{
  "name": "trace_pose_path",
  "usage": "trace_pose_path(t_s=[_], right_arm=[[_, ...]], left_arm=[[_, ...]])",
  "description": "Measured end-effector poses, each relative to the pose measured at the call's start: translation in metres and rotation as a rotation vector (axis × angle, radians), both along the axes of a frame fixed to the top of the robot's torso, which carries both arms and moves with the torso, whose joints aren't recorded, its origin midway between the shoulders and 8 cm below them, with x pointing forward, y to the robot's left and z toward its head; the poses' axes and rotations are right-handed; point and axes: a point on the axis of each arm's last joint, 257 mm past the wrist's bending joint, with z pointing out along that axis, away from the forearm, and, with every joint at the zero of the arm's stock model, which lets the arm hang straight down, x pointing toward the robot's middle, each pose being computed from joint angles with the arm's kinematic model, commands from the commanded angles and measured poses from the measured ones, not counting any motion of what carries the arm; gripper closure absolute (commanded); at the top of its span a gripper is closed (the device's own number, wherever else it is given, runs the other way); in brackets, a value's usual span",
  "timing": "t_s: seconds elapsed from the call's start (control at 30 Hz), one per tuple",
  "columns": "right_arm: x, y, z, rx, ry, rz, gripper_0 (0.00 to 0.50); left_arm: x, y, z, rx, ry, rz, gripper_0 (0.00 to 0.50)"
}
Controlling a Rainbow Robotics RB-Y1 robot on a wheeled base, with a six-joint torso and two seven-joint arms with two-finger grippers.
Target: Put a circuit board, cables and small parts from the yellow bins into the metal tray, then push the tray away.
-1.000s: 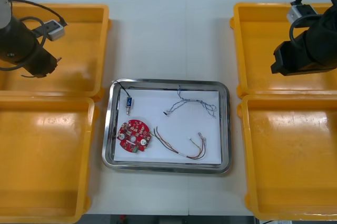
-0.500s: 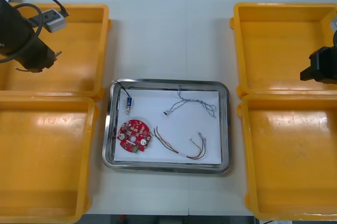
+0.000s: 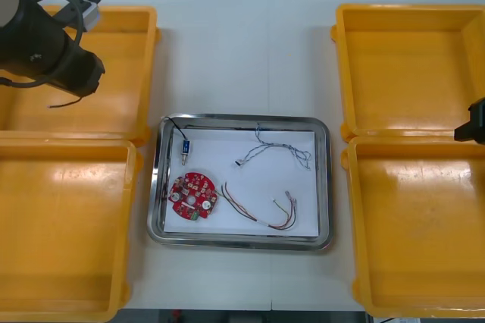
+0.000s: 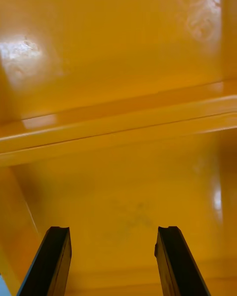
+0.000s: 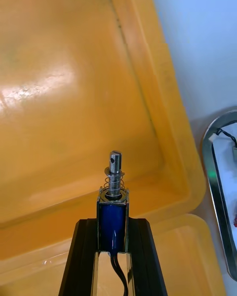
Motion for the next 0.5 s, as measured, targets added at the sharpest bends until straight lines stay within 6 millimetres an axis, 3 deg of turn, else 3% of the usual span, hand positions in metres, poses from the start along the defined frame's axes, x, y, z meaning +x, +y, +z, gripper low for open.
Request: trace_pose_path(t_s=[0.27, 0.5], right_arm=[[-0.01, -0.008, -0.01, -0.002, 0.019, -0.02, 0.0], [-0.018, -0.012, -0.019, -0.003, 0.044, -0.029, 0.0]], left_arm=[[-0.006, -0.027, -0.01, 0.05, 0.017, -0.059, 0.5], [-0.012, -0.044, -0.021, -0.047, 0.043, 0.132, 0.5]])
